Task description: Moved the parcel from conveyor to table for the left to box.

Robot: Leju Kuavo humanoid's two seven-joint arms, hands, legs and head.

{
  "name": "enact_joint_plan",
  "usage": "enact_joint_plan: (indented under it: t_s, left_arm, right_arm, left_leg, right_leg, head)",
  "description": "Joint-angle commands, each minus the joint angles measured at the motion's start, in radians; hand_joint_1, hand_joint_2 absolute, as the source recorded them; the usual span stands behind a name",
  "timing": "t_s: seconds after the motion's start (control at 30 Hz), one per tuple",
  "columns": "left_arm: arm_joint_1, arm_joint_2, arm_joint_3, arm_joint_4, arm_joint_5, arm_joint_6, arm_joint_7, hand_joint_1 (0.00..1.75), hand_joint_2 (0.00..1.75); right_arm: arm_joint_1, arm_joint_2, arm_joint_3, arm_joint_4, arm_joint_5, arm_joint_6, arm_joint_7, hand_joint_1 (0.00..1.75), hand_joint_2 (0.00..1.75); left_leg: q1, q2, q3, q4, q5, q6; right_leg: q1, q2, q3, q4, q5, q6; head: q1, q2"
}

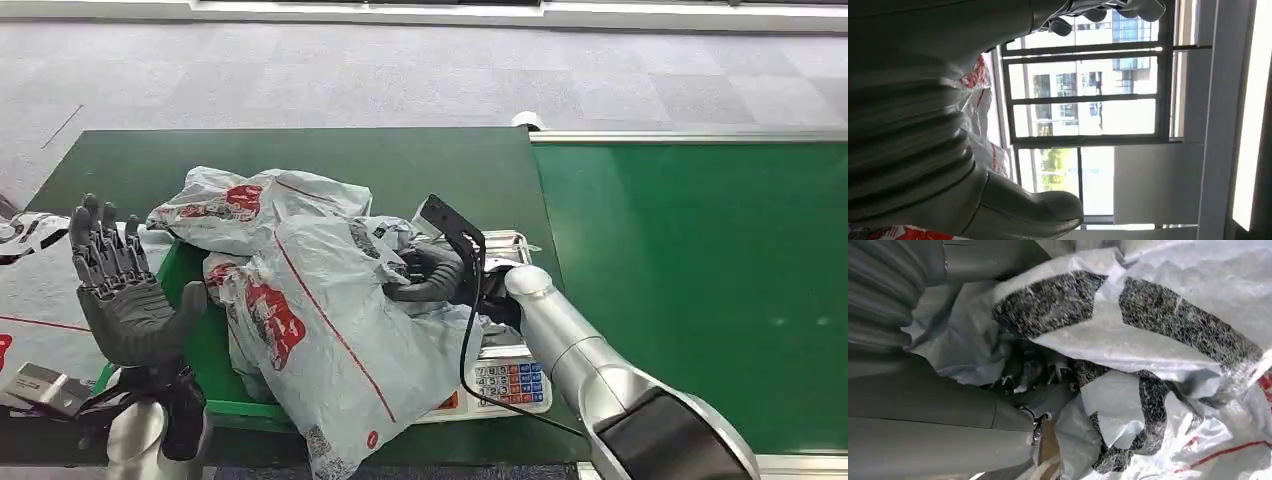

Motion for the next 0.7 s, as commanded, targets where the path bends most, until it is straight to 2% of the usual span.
enact_joint_plan:
  t_s: [0.03, 0.23, 0.4, 0.6, 0.7]
  left_arm:
    - [-0.017, -0.004, 0.041, -0.01, -0.024, 0.027, 0.011, 0.0, 1.75]
    - [-0.011, 0.024, -0.051, 0.002, -0.178, 0.09, 0.038, 0.0, 1.75]
    - [-0.02, 0.085, -0.203, 0.057, -0.411, 0.162, 0.136, 0.0, 1.75]
    - [-0.044, 0.082, -0.226, 0.088, -0.403, 0.156, 0.143, 0.0, 1.75]
    - [-0.065, 0.087, -0.271, 0.133, -0.363, 0.103, 0.151, 0.0, 1.75]
  right_arm:
    - [-0.06, -0.046, 0.086, -0.016, 0.011, -0.032, -0.021, 0.0, 1.75]
    - [-0.036, -0.078, 0.043, -0.083, 0.027, -0.063, -0.058, 0.0, 1.75]
    - [-0.025, -0.095, -0.04, -0.189, 0.058, -0.083, -0.129, 0.0, 1.75]
    - [-0.013, -0.096, -0.055, -0.217, 0.056, -0.075, -0.115, 0.0, 1.75]
    - [-0.009, -0.084, -0.076, -0.219, 0.068, -0.068, -0.094, 0.0, 1.75]
  left_leg:
    - [0.0, -0.001, -0.001, 0.0, 0.001, 0.0]
    - [0.0, -0.002, 0.0, -0.001, 0.001, 0.0]
    - [0.0, -0.002, -0.001, 0.0, 0.001, 0.0]
    - [-0.001, -0.002, 0.0, 0.0, 0.001, 0.0]
    - [-0.001, -0.002, 0.0, -0.001, 0.001, 0.0]
  right_leg:
    - [0.0, -0.001, 0.0, 0.0, 0.0, -0.001]
    - [0.0, -0.003, 0.0, -0.001, 0.0, -0.001]
    - [0.0, -0.003, -0.001, 0.0, 0.0, 0.0]
    - [0.0, -0.003, 0.0, -0.001, 0.0, 0.0]
    - [-0.001, -0.002, 0.0, -0.001, 0.0, -0.001]
  head:
    - [0.0, 0.0]
    - [0.0, 0.0]
    - [0.0, 0.0]
    - [0.0, 0.0]
    - [0.0, 0.0]
